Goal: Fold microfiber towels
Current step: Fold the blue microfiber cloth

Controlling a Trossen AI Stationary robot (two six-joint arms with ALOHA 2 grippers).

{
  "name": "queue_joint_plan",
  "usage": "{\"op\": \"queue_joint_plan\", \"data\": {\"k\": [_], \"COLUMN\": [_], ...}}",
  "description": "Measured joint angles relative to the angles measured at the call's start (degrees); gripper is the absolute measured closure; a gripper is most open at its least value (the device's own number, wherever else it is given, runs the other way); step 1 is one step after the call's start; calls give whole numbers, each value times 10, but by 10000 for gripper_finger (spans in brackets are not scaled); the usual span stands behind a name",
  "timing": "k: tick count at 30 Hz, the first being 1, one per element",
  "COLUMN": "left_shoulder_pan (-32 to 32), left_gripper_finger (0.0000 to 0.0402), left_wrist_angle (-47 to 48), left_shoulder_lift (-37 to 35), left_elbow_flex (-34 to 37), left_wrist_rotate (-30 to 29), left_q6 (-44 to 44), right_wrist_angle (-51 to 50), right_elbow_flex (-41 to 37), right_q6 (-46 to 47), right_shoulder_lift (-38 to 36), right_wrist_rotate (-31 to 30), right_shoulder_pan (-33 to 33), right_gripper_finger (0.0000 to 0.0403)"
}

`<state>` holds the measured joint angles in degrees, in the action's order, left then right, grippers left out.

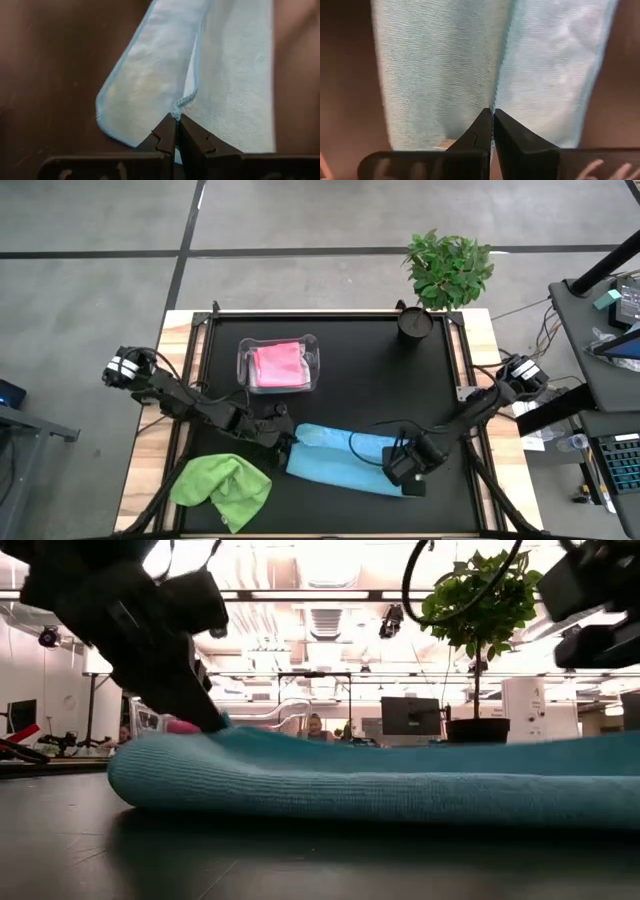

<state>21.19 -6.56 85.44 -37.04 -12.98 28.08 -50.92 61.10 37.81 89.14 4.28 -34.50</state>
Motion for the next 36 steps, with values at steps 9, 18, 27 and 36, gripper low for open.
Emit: {"op": "queue_joint_plan", "data": {"k": [9,18,27,36], "left_shoulder_pan": [-22,-36,-56,-59], "left_gripper_finger": [402,402,402,402], "left_wrist_angle": [1,0,0,-1], "left_shoulder_lift": [42,45,45,47], "left_elbow_flex": [1,1,1,1], "left_wrist_rotate": [0,-11,-47,-56], "left_q6": [-7,-25,-30,-30], "right_wrist_angle": [-29,-32,-31,-26], "right_elbow_flex": [-9,-38,-49,-68], "right_q6": [-49,-55,-57,-58], "right_shoulder_lift": [0,0,0,0], "right_wrist_rotate": [-18,-29,-60,-87], "right_shoulder_pan": [41,58,63,65], "right_gripper_finger": [395,395,394,394]}}
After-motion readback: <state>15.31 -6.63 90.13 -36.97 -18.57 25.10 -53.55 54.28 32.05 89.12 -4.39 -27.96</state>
